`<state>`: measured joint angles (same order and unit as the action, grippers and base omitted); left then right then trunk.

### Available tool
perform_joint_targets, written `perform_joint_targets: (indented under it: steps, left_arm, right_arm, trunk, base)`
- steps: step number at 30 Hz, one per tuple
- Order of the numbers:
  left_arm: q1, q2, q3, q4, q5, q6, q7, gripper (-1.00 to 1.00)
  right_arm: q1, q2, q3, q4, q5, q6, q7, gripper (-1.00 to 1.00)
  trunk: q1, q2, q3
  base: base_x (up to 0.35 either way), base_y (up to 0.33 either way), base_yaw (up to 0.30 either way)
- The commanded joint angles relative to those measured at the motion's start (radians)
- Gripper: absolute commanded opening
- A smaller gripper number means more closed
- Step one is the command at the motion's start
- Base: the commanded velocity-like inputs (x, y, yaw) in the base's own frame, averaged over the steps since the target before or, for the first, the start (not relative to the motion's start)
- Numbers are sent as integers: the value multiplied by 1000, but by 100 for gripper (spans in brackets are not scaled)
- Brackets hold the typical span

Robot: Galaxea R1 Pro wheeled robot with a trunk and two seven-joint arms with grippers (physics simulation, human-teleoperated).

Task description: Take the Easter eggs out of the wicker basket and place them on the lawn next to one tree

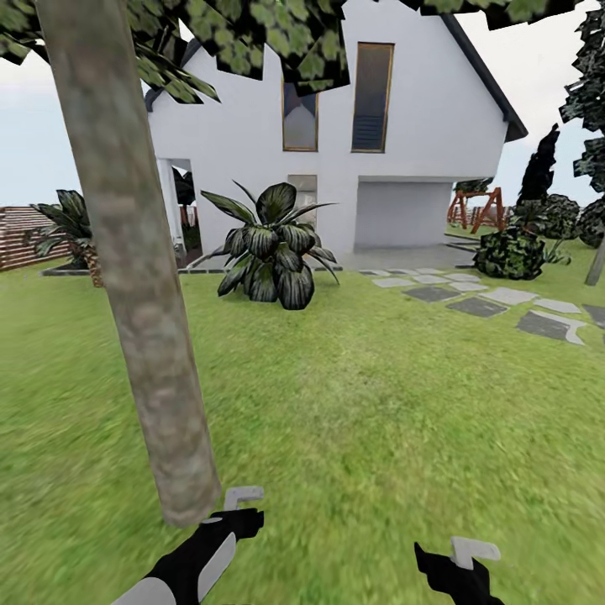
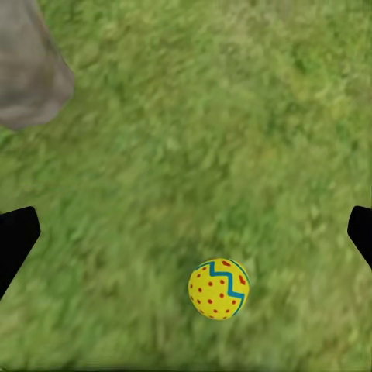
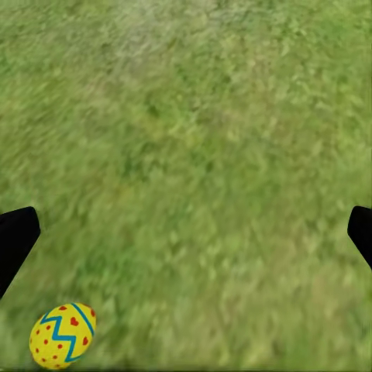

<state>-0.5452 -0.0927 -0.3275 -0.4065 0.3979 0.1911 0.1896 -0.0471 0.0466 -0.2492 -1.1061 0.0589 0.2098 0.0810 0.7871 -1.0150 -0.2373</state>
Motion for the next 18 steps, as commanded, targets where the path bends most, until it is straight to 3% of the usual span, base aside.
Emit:
perform_joint_targets:
  steps: [1,18]
  left_arm:
    - [-1,1,-8,-1,9,4,8,100]
    - [-1,1,-8,1,9,4,8,100]
  right_arm:
    - [0,1,-4,1,7,6,8,100]
    - [0,1,-2,13,8,6,8,100]
  trunk:
    - [-4,6,2]
    - [-69,125,55]
  base:
    - [0,0,280]
    - [0,0,277]
